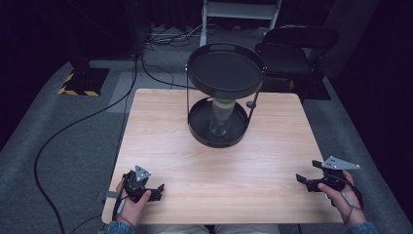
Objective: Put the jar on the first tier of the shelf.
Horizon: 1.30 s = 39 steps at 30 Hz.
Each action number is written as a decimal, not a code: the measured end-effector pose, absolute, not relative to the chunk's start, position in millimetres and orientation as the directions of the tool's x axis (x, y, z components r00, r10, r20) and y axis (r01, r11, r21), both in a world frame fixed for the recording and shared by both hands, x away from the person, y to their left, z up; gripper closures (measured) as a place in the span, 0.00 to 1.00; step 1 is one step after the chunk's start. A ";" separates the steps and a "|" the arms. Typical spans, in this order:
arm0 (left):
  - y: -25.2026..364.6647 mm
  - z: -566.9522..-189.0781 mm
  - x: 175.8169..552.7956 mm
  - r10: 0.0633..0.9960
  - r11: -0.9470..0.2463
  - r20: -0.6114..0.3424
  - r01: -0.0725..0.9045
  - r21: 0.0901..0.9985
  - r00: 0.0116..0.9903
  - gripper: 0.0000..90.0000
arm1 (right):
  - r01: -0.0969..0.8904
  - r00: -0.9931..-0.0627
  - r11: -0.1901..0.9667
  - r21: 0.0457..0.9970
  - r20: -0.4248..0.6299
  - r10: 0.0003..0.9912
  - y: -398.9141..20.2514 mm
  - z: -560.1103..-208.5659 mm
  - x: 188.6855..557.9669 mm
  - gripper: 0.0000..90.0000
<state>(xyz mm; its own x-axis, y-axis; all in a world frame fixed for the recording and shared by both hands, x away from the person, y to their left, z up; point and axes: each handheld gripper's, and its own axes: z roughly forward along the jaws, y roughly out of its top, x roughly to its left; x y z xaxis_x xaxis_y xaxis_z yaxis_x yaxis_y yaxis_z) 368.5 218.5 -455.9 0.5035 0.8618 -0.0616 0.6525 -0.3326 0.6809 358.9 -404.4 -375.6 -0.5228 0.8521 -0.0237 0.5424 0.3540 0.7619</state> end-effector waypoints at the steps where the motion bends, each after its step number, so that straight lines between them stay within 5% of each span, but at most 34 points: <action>1: 218.4 -455.9 368.4 0.862 -0.332 -0.062 0.652 0.682 0.503 0.00 | 0.547 -0.518 0.352 0.760 -0.023 0.855 -405.6 -377.0 358.4 0.04; 39: 218.3 -456.0 368.4 0.862 -0.331 -0.062 0.653 0.682 0.502 0.00 | 0.641 -0.448 0.348 0.684 -0.035 0.893 -430.0 -424.8 338.9 0.03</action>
<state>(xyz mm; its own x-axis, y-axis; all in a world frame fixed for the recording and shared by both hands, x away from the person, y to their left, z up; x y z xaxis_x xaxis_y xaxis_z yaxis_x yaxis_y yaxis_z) 368.4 218.3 -456.0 0.5023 0.8625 -0.0623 0.6525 -0.3307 0.6818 338.9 -430.0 -424.8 -0.4480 0.8934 -0.0349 0.6410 0.3481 0.6841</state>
